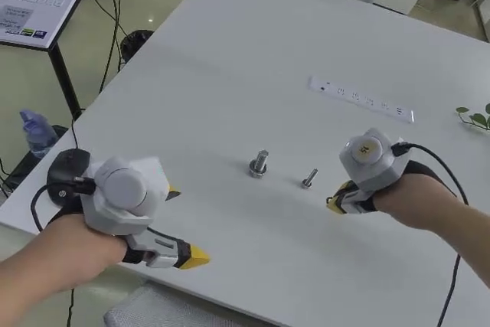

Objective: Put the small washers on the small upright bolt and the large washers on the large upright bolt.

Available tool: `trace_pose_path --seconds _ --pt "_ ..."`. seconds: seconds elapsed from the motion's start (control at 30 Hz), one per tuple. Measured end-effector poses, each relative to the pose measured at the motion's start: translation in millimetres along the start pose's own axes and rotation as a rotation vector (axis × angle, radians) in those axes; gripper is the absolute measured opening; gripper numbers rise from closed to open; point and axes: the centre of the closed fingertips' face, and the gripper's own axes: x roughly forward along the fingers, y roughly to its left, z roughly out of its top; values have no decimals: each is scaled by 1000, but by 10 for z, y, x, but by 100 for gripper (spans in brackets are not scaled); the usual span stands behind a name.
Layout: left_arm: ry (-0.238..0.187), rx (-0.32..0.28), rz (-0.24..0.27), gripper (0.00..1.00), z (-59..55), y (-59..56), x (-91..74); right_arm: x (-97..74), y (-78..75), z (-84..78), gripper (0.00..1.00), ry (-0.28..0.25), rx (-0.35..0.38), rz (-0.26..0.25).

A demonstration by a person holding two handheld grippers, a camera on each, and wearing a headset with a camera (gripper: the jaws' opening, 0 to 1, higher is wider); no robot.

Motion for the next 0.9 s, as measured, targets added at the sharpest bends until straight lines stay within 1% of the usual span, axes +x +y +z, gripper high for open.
trace_pose_path --seconds 0.27,0.37,0.6,0.63,0.67,0.7,0.77,0.9 --pt "13 2 0 71 -24 -8 -4 -27 -137 119 13 -6 -19 -15" --pt "18 4 0 70 -31 -9 0 -56 -172 169 13 -16 -13 -19" --pt "7 1 -2 70 4 -8 -1 -72 -270 286 13 -26 -29 -28" --pt "8 1 -3 70 5 -9 -1 -96 -247 318 13 -34 -8 -20" --pt "8 1 -3 70 7 -10 -1 -106 -257 340 13 -41 -1 -24" --pt "7 2 -3 70 11 -10 -1 -65 -263 352 13 -47 -5 -23" --pt "3 2 -4 71 22 -14 -1 -70 -232 380 13 -45 -22 -26" --pt "-2 3 -3 71 42 -4 1 -82 -175 424 13 -43 -30 -19"
